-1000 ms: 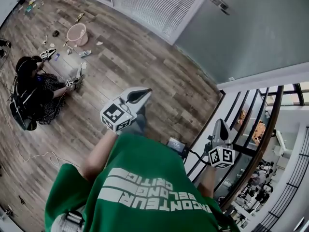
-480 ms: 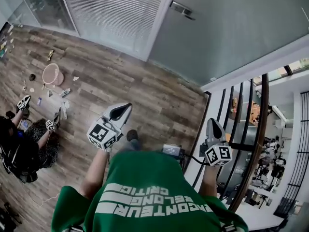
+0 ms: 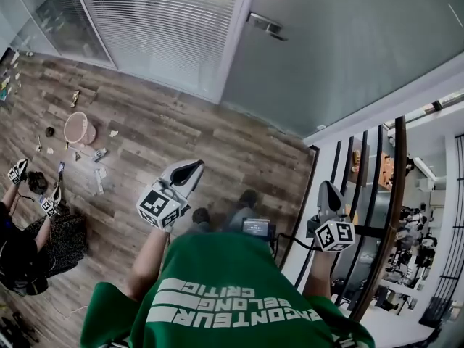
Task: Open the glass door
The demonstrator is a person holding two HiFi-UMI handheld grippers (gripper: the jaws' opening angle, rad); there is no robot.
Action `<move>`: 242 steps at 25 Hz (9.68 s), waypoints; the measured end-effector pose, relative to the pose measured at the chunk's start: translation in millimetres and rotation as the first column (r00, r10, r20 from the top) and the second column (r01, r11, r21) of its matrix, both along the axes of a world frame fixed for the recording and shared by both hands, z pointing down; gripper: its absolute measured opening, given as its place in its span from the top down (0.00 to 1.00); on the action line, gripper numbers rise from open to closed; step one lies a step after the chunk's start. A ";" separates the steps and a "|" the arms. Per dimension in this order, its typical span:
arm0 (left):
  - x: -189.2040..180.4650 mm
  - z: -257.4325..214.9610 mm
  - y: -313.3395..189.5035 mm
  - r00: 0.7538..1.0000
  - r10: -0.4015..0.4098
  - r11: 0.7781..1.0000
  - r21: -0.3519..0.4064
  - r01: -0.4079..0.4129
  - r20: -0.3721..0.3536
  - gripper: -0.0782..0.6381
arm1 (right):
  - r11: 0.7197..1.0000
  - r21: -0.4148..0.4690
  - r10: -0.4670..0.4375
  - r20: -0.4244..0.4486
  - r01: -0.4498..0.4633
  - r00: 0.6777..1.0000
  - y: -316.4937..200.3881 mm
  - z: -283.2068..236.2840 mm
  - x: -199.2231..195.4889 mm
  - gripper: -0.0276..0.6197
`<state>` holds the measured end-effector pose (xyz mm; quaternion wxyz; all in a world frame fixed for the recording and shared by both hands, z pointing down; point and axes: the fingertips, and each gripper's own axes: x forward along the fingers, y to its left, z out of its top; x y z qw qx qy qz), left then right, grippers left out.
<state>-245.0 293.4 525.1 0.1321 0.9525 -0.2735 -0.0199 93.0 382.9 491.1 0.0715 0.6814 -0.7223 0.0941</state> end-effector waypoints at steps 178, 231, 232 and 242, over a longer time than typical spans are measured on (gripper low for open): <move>158.4 -12.9 -400.5 0.875 -0.483 0.875 -0.019 0.484 0.032 0.87 | 0.350 -0.667 -0.916 -0.098 0.657 0.388 -676.3 198.2 -31.8 0.97; 330.1 12.2 -530.7 0.946 -0.323 0.945 -0.050 0.324 0.030 0.87 | 0.621 -0.656 -0.638 -0.106 0.428 0.762 -936.6 224.8 146.5 0.97; 331.8 12.8 -536.5 0.949 -0.315 0.948 -0.046 0.316 0.026 0.87 | 0.625 -0.655 -0.632 -0.105 0.425 0.768 -940.2 225.0 150.5 0.97; 369.9 9.3 -618.8 0.986 -0.166 0.986 -0.023 0.166 0.019 0.87 | 0.654 -0.661 -0.566 -0.106 0.367 0.818 -970.1 222.0 200.7 0.97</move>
